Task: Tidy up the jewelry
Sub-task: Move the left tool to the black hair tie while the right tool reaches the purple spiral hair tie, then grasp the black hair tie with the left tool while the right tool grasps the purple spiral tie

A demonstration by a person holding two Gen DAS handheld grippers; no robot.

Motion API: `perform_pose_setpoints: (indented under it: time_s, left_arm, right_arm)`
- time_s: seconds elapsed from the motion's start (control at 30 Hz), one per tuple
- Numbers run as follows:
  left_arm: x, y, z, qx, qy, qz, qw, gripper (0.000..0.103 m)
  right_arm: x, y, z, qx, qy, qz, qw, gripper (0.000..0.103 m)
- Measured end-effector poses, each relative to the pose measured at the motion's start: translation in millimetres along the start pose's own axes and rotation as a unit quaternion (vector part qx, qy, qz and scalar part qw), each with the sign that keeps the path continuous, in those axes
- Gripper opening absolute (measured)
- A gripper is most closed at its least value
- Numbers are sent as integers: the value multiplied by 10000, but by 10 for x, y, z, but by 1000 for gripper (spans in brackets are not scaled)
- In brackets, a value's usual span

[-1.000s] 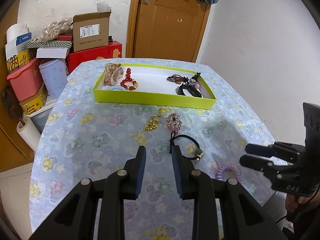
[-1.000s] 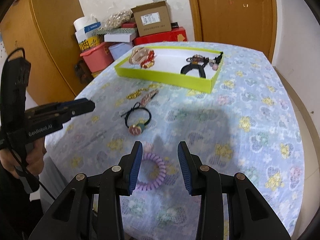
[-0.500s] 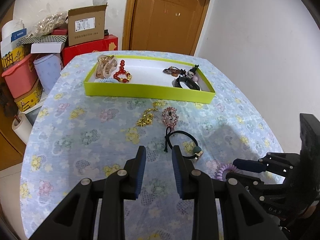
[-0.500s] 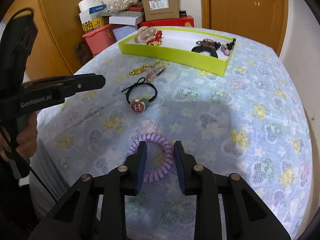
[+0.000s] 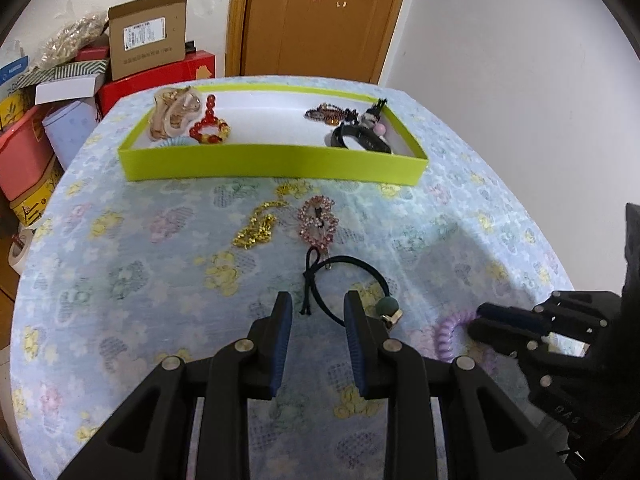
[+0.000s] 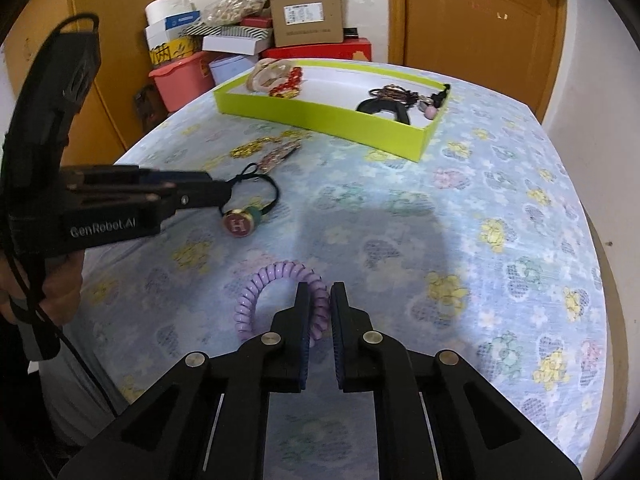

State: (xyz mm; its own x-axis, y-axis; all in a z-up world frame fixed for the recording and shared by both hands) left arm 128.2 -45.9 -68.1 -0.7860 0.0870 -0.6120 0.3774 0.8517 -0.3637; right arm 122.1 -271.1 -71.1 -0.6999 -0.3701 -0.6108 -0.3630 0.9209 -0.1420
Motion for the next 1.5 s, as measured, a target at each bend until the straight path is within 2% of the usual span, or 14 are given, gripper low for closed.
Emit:
perform_pose_setpoints:
  time_s: [0.17, 0.3, 0.4, 0.5, 0.63, 0.73, 0.93, 1.1, 1.17, 1.23, 1.5]
  left_arm:
    - [-54, 3, 65, -58, 1, 58, 10000, 28]
    - [-67, -58, 114, -223, 31, 290, 9993, 28]
    - [-67, -72, 79, -12, 7, 243, 9997, 28]
    - [-80, -79, -45, 26, -191, 273, 9994, 28]
    - [-95, -163, -197, 267, -352, 482, 9979, 28]
    - [-58, -265, -173, 449, -246, 713, 9961, 34]
    - [39, -354, 22, 699, 103, 851, 9939, 34]
    - [98, -371, 112, 590, 275, 1007, 9928, 34]
    - [111, -366, 127, 508, 273, 1034, 9930, 30]
    - [112, -354, 123, 412, 271, 1022, 9935, 17]
    - [107, -324, -19, 327, 46, 847, 9959, 17]
  right_arm:
    - [-27, -57, 28, -3, 5, 65, 10000, 9]
    - [-40, -74, 41, -24, -4, 101, 9999, 9]
    - [-46, -94, 48, -54, 5, 119, 9999, 9]
    - [-42, -101, 50, -52, 6, 112, 9999, 10]
    - [-37, -110, 49, -56, 4, 129, 9999, 10]
    - [-21, -110, 33, -52, 1, 142, 9999, 10]
    - [20, -143, 2, -13, 16, 163, 9999, 10]
    - [45, -200, -7, 32, 36, 232, 9997, 10]
    - [43, -207, -6, 27, 40, 250, 9997, 10]
    - [44, -205, -7, 12, 39, 262, 9996, 9]
    - [13, -237, -101, -3, -81, 409, 9991, 9]
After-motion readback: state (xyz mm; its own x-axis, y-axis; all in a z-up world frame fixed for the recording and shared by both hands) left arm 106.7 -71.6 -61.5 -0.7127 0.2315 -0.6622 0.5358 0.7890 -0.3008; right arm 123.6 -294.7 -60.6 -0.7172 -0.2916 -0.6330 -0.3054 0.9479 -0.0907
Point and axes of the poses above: each gripper's, at about its wrist camera, not at the fingertips, and z roughly the way its jaws point, y to its left, x to its underside, the point moved 4 cm from there along z, roughly the way its jaws point, and after that the axes turned 15 degrees about x, right-handed, at the moved point
